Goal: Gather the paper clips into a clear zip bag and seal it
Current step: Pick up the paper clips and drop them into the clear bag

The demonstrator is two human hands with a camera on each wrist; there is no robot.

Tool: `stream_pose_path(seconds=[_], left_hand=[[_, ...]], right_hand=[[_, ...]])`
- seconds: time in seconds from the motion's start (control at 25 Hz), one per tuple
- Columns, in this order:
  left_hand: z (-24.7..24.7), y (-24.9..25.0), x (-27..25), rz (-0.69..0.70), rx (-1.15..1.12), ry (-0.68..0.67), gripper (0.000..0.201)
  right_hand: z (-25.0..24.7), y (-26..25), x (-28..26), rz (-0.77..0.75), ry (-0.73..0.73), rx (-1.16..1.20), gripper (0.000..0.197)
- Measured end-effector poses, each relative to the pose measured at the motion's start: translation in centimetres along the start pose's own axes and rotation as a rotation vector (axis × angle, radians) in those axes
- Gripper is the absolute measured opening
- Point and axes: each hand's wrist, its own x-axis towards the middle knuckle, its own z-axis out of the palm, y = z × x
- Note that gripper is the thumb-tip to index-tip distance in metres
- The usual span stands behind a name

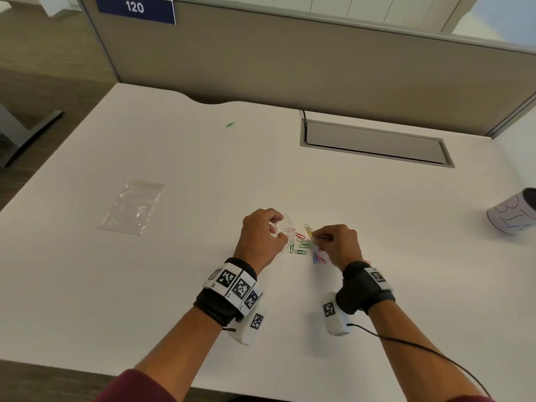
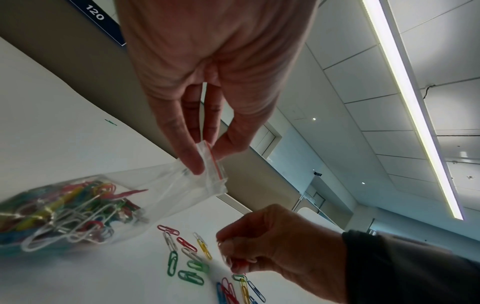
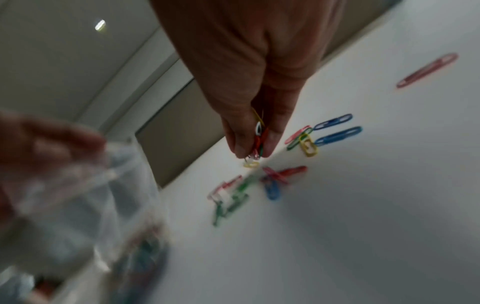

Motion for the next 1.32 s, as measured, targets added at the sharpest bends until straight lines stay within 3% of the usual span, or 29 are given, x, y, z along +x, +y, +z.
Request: stream_pose_path(seconds=[0.12, 0.24, 0.36, 0.44, 0.64, 0.88, 1.08, 1.16, 1.24, 1.32], left_hand=[[0.1, 0.0, -0.1, -0.008, 0.013, -0.007, 0.035], [0.4, 0.1, -0.1, -0.018, 0.022, -0.009, 0.037], [0.4, 0.4, -0.3, -0.028, 0.004, -0.013, 0.039], [0.5, 0.6, -0.4, -0.026, 0.000, -0.018, 0.040], [0.3, 0.9, -0.8, -0.013, 0.010, -0.023, 0.038], [0.0, 0.9, -0.7, -0.034, -0.018, -0.013, 0.040], [0.4, 0.9, -0.7, -0.032, -0.020, -0.025, 0.042], [0.5, 0.8, -0.7, -0.035, -0.022, -0.022, 0.042], [0.4, 0.7, -0.5, -0.026, -0.025, -0.010, 0.040], [0.1, 0.5, -0.3, -0.022, -0.026, 0.009, 0.038]], right_hand=[[-1.5, -1.9, -1.0, 0.111, -0.047, 0.406, 0.016], [-3.0, -5.1, -2.0, 0.064, -0.185, 0.634, 0.021], [-3.5, -7.6, -2.0, 0.025, -0.388, 0.560, 0.021], [-3.0, -8.4, -1.6, 0.029, -0.434, 0.404, 0.019], [-1.1, -9.3, -0.8, -0.016, -0.269, 0.022, 0.016], [-0.8, -10.3, -1.5, 0.138, -0.269, 0.225, 0.016], [-1.7, -10.4, -2.1, 0.151, -0.261, 0.366, 0.011], [-2.5, -9.6, -2.3, 0.088, -0.187, 0.372, 0.008], [-3.8, -7.1, -2.6, -0.015, -0.049, 0.189, 0.009], [-5.1, -3.3, -3.1, -0.005, -0.014, -0.068, 0.026]])
